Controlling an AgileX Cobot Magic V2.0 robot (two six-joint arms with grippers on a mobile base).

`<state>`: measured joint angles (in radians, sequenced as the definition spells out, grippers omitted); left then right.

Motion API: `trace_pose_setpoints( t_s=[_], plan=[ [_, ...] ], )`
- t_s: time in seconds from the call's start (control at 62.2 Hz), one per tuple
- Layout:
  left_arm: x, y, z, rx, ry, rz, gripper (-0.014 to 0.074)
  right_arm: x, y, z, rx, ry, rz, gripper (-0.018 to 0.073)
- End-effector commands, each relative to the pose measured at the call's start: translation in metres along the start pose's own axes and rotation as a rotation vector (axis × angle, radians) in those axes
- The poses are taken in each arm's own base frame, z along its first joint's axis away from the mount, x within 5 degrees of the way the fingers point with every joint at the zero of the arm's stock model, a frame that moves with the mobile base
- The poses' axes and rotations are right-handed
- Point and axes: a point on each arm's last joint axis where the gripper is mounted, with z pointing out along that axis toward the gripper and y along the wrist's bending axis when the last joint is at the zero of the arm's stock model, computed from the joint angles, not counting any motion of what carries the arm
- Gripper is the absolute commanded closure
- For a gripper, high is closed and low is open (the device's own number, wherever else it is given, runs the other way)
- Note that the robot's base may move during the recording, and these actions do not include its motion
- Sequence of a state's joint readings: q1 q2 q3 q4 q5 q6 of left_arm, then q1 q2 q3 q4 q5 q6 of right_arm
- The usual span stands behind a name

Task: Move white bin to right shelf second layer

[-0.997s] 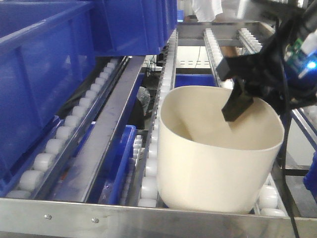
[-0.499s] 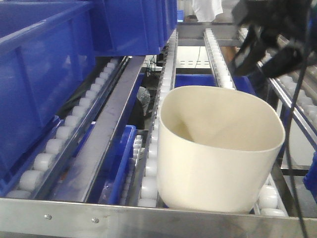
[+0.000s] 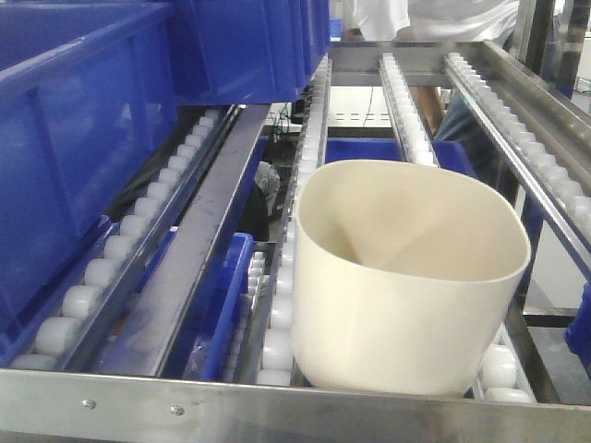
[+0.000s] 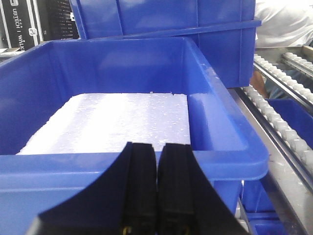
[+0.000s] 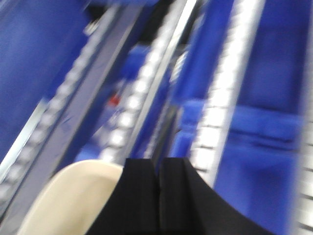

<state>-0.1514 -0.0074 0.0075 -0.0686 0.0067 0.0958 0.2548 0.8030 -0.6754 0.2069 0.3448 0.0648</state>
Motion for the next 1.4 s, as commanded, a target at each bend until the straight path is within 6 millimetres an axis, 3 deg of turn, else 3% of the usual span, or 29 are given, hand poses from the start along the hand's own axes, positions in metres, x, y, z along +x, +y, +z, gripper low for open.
trace_pose_setpoints(
  t_s=[0.0,0.161,0.306,0.499,1.223,1.383],
  plan=[
    [0.003,0.000,-0.001,-0.006,-0.067,-0.013,0.0512,-0.009,-0.006,-0.024,0.027,-0.163,0.006,0.0503],
    [0.003,0.000,-0.001,-0.006,-0.067,-0.013,0.0512,0.015,-0.019,-0.056,0.095,-0.270,0.019,0.0503],
    [0.003,0.000,-0.001,-0.006,-0.067,-0.013,0.0512,0.034,-0.023,-0.070,0.120,-0.348,0.001,0.0503],
    [0.003,0.000,-0.001,-0.006,-0.067,-0.013,0.0512,0.041,-0.027,-0.071,0.167,-0.346,-0.109,0.0503],
    [0.003,0.000,-0.001,-0.006,-0.067,-0.013,0.0512,0.041,-0.027,-0.071,0.165,-0.341,-0.107,0.0503],
    [0.003,0.000,-0.001,-0.006,-0.067,-0.013,0.0512,0.057,-0.030,-0.079,0.179,-0.382,-0.114,0.0503]
  ],
)
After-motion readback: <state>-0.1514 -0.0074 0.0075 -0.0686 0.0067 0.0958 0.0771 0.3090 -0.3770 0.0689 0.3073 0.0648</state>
